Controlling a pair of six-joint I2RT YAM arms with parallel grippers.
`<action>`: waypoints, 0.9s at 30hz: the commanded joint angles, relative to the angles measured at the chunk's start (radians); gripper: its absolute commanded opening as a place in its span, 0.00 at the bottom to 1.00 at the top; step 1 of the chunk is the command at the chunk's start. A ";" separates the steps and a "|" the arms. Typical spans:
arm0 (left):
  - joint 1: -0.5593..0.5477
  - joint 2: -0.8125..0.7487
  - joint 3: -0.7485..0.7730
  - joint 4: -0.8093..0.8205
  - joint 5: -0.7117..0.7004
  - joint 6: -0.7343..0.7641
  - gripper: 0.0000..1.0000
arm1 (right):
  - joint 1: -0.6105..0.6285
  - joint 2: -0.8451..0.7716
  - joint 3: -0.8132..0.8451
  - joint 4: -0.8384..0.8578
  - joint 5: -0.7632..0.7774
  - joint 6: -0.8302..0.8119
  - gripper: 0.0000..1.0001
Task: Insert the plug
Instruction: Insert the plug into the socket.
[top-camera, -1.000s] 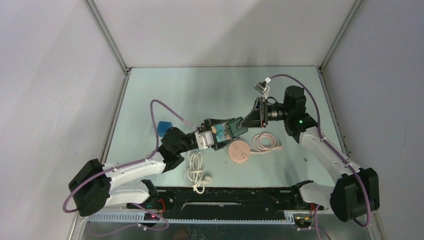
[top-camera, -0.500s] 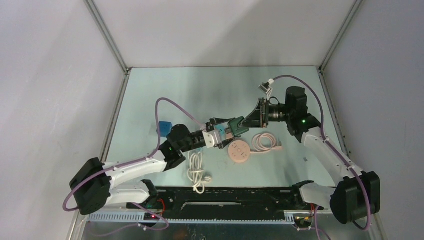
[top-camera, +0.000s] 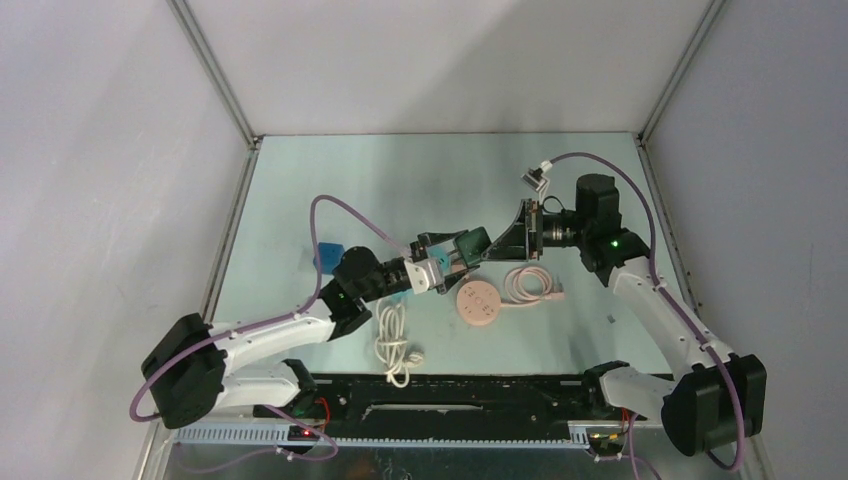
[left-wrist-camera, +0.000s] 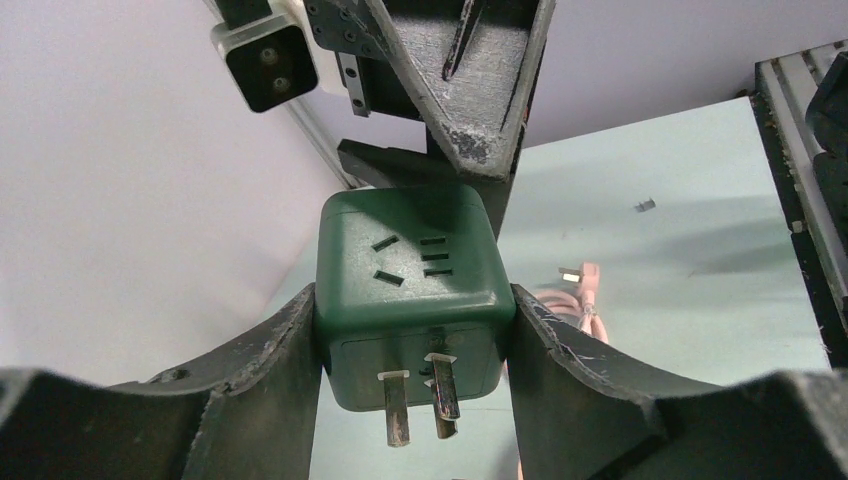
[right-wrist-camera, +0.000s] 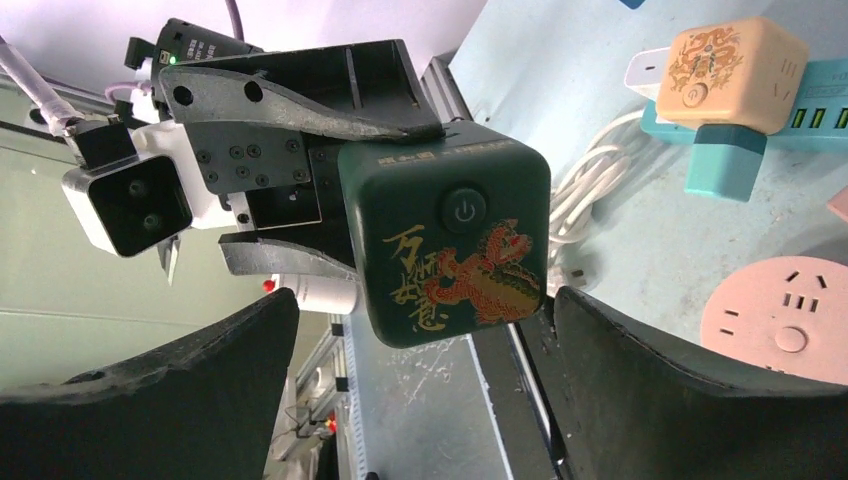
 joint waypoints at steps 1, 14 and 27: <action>0.003 -0.017 -0.006 0.112 0.009 0.030 0.00 | -0.011 -0.016 0.042 -0.039 -0.051 -0.035 1.00; 0.003 -0.003 0.003 0.136 0.107 -0.008 0.00 | 0.018 0.036 0.029 0.161 -0.110 0.110 0.84; 0.003 -0.005 -0.002 0.126 0.097 -0.007 0.00 | 0.029 0.051 0.029 0.221 -0.123 0.153 0.24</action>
